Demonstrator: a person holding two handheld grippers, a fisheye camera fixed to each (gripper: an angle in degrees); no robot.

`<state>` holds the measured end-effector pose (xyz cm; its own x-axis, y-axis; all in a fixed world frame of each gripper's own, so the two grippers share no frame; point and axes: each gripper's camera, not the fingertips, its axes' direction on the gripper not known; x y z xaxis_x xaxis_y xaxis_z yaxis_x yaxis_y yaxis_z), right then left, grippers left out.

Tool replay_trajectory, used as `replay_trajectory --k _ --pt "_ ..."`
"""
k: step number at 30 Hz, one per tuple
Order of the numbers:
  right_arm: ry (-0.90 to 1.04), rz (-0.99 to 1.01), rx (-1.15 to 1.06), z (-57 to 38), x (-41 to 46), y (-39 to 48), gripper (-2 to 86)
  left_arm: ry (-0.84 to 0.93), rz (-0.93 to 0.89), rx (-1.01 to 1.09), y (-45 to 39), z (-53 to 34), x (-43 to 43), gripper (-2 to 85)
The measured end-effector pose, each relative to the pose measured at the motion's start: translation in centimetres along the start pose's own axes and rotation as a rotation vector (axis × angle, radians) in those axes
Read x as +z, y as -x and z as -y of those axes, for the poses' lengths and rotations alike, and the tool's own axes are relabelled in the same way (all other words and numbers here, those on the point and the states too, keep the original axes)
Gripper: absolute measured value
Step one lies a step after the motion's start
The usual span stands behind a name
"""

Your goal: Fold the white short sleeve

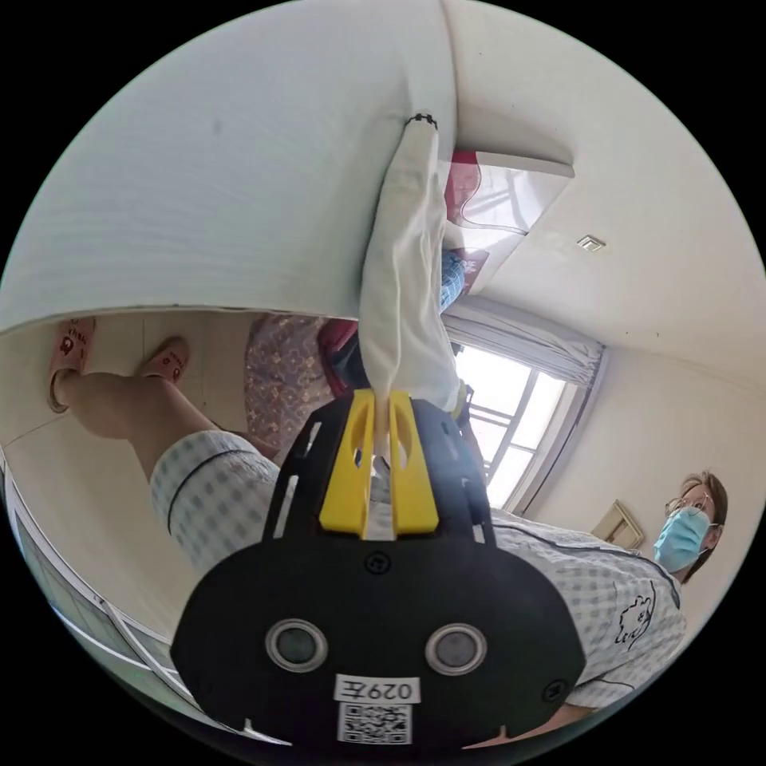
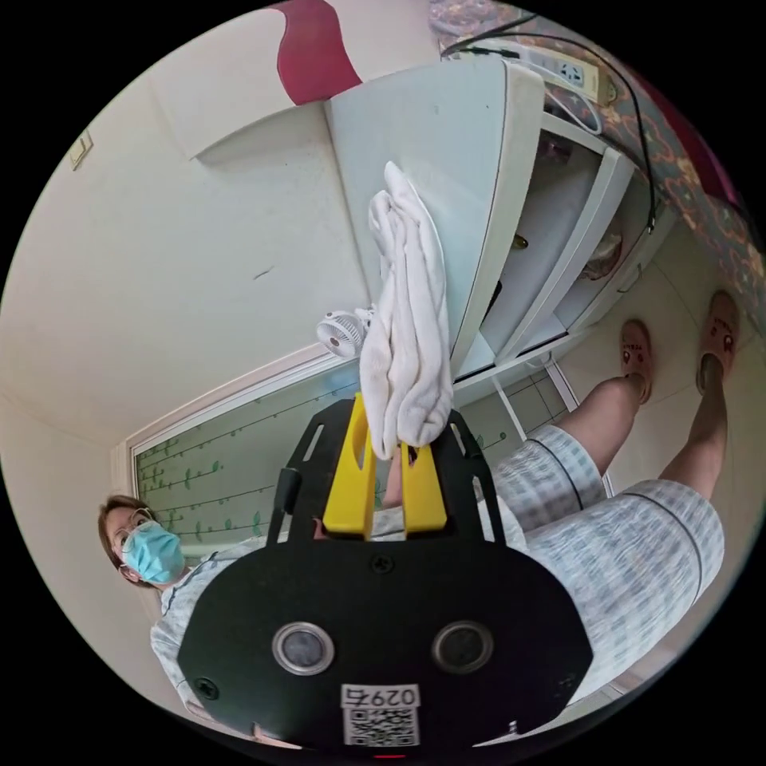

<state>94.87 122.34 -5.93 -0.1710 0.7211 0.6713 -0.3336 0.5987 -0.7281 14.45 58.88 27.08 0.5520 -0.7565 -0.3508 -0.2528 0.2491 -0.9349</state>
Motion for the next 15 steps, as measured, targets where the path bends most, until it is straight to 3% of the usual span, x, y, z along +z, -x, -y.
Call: replay_trajectory --k 9,15 --pt "0.102 -0.065 -0.142 -11.0 -13.5 10.0 0.1 0.368 0.118 0.19 -15.4 -2.7 8.3 -0.5" --pt "-0.006 -0.017 -0.125 -14.3 -24.7 13.5 -0.1 0.598 0.265 0.322 -24.0 2.2 20.1 -0.3"
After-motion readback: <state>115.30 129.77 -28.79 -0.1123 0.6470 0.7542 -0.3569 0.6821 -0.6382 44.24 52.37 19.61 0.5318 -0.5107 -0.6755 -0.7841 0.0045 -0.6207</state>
